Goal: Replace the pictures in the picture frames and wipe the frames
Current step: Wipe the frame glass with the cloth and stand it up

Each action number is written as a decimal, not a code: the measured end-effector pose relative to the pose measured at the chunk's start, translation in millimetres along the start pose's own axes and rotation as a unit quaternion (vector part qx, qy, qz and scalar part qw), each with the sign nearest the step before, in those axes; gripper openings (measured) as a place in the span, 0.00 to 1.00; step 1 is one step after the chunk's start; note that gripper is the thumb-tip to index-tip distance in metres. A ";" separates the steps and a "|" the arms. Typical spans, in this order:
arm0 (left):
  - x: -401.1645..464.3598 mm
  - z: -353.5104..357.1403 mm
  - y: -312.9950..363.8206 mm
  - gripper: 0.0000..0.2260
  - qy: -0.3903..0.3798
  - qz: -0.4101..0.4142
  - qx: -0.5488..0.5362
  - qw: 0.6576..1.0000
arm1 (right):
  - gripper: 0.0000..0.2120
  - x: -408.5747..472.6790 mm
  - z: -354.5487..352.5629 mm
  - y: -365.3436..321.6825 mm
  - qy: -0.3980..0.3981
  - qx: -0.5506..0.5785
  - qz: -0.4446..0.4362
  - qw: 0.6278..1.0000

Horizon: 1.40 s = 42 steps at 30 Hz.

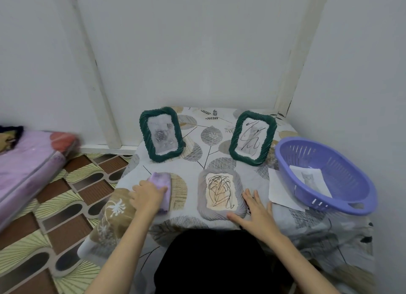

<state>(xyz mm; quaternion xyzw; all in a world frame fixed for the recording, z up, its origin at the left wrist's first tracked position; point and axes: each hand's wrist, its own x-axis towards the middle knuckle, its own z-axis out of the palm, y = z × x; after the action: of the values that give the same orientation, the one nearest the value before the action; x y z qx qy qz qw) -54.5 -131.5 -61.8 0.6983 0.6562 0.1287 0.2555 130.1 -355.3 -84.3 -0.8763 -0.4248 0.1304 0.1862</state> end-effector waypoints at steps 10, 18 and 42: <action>-40.2 -13.5 44.5 0.15 -0.160 0.173 -0.252 0.939 | 0.39 0.3 -13.9 -38.8 0.112 0.216 -0.013 0.970; -66.8 5.8 82.6 0.14 -0.331 0.196 -0.373 0.845 | 0.05 21.5 -41.7 -71.7 0.088 0.512 0.065 0.852; -4.7 40.0 36.6 0.59 -0.299 0.421 0.113 0.849 | 0.21 74.2 3.3 -56.0 0.058 -0.150 -0.116 0.980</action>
<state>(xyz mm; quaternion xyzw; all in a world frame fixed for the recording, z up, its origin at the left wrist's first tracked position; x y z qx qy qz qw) -3.3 -143.9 -75.2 0.9364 0.2014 -0.0661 0.2795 134.8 -263.9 -68.0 -0.8452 -0.5266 -0.0082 0.0913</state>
